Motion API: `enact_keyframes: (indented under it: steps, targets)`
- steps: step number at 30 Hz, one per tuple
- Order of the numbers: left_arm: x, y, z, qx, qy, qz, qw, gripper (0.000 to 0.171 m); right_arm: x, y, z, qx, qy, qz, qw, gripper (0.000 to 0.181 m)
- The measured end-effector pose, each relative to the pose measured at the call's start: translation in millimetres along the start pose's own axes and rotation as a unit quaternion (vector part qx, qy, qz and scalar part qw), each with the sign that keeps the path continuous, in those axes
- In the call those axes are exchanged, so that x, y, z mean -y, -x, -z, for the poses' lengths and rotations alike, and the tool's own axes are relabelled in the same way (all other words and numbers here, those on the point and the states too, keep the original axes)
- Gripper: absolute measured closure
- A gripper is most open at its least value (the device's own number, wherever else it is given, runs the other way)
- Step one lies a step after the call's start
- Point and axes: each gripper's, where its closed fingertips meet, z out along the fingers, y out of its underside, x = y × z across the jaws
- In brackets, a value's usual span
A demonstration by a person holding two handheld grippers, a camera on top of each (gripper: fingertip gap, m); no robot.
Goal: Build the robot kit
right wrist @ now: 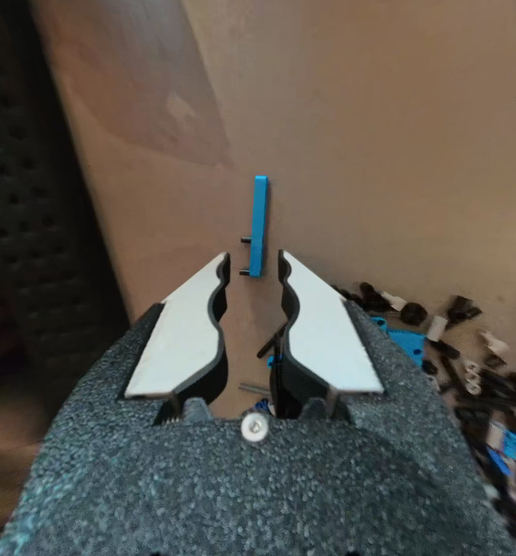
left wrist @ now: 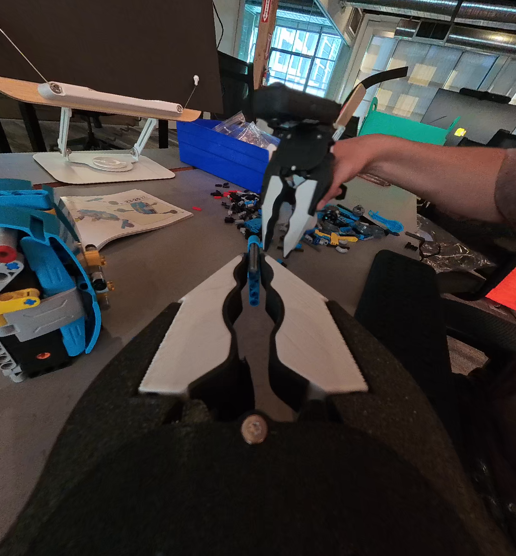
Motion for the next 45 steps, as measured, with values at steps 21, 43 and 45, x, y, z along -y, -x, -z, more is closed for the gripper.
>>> enact_keyframes:
  steps: [21, 43, 45]
  targets:
    - [-45.2, 9.6, -44.4, -0.119, 0.152, 0.349, 0.917, 0.165, 88.9, 23.3, -16.8, -0.034, -0.331, -0.23, 0.914, 0.174]
    - [-49.3, 24.0, -52.8, -0.023, 0.122, 0.333, 0.935, 0.165, 103.3, 23.4, -17.3, -0.075, -0.365, -0.256, 0.892, 0.174]
    - [-47.6, 23.9, -53.2, -0.023, 0.116, 0.331, 0.936, 0.165, 104.2, 22.8, -15.4, -0.082, -0.371, -0.258, 0.888, 0.174]
